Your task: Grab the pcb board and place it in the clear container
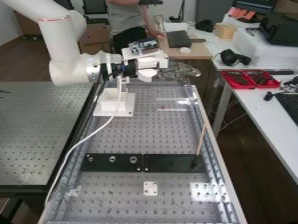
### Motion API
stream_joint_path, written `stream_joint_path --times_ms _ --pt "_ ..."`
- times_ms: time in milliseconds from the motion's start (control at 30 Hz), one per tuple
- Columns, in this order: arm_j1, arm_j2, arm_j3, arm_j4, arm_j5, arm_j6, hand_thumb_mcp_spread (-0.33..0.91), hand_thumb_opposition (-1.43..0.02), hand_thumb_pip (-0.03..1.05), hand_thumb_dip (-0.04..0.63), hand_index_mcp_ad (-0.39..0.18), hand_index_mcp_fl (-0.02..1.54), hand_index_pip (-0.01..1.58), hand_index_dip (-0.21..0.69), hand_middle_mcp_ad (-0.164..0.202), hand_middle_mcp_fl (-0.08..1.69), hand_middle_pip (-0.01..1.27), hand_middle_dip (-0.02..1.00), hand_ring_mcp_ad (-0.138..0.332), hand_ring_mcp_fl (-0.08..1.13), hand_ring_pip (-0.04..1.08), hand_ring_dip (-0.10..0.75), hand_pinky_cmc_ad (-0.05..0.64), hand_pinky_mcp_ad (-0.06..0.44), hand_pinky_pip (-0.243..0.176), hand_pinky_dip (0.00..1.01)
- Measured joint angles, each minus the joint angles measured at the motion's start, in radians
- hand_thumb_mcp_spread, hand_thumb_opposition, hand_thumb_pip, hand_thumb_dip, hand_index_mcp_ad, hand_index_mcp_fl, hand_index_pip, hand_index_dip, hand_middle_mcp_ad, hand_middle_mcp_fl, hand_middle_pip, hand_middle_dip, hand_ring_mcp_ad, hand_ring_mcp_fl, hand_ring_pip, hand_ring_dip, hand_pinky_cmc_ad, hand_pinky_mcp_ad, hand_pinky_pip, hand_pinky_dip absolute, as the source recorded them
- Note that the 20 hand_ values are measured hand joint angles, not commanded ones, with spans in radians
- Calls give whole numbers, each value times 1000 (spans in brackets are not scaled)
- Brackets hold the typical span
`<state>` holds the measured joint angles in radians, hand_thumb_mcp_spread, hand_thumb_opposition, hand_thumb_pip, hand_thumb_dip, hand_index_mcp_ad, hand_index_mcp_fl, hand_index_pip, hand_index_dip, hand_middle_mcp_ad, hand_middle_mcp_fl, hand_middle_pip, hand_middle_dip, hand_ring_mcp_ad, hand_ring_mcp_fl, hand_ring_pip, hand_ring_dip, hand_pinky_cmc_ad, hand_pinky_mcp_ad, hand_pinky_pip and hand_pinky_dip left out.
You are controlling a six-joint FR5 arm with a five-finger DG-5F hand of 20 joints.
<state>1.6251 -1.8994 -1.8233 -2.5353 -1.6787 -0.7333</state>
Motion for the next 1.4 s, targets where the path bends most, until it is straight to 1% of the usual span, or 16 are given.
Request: stream_joint_path --times_ms 100,200,300,367,467,500,533,600,633,733,800,967,1100,1167,1200,1400 --pt "-21 61 -21 -22 19 -13 316 -785 682 229 -40 9 1553 162 61 84 119 188 244 0 101 38 290 168 -75 696" --pt "-39 113 -39 -44 39 -23 286 -785 679 220 -40 5 1466 161 61 87 119 188 248 0 99 38 290 171 -91 728" --pt "-58 178 -60 -78 70 -34 276 -777 651 204 -40 3 1375 155 58 87 119 188 248 2 96 38 290 168 -91 730" --pt "-68 215 -68 -107 91 -42 267 -775 614 190 -38 7 1229 155 59 84 119 188 248 0 94 38 291 171 -94 731" --pt "-89 281 -75 -178 138 -50 248 -771 583 173 -49 3 937 140 52 87 119 188 248 0 93 38 291 168 -101 731" --pt "-90 285 -75 -184 142 -50 253 -775 581 164 -42 9 836 140 59 89 119 188 248 0 93 38 291 168 -101 728" --pt "-100 311 -74 -216 160 -51 251 -757 564 164 -44 5 730 140 51 86 119 188 248 0 93 38 295 168 -105 733" --pt "-120 355 -72 -278 187 -41 246 -759 518 161 -42 40 579 141 58 84 119 188 248 0 91 38 293 168 -106 733" --pt "-127 366 -71 -296 193 -34 251 -759 510 140 -37 56 480 150 61 80 119 188 248 0 94 38 305 168 -106 733" --pt "-152 408 -64 -356 204 -8 250 -745 489 141 -37 91 290 187 61 79 119 188 251 0 94 38 311 166 -112 731" --pt "-163 431 -63 -367 206 -4 253 -744 454 141 -37 119 232 215 58 75 122 188 251 0 94 38 311 166 -112 731" --pt "-174 463 -67 -367 208 0 265 -733 443 126 -37 154 166 278 59 75 122 188 248 0 91 38 332 166 -124 728" --pt "-176 466 -64 -374 209 3 278 -733 417 127 -33 152 134 291 59 75 122 188 248 2 91 38 328 169 -124 728" --pt "-176 464 -62 -378 209 2 290 -733 417 119 -33 202 131 319 56 77 122 188 248 2 91 38 328 169 -124 728" --pt "-175 463 -62 -379 209 2 291 -733 417 112 -33 197 119 330 56 75 120 188 248 2 96 38 342 173 -124 728" --pt "-165 457 -60 -385 216 7 293 -730 415 112 -33 201 112 340 59 77 124 188 248 2 91 38 344 171 -124 728"
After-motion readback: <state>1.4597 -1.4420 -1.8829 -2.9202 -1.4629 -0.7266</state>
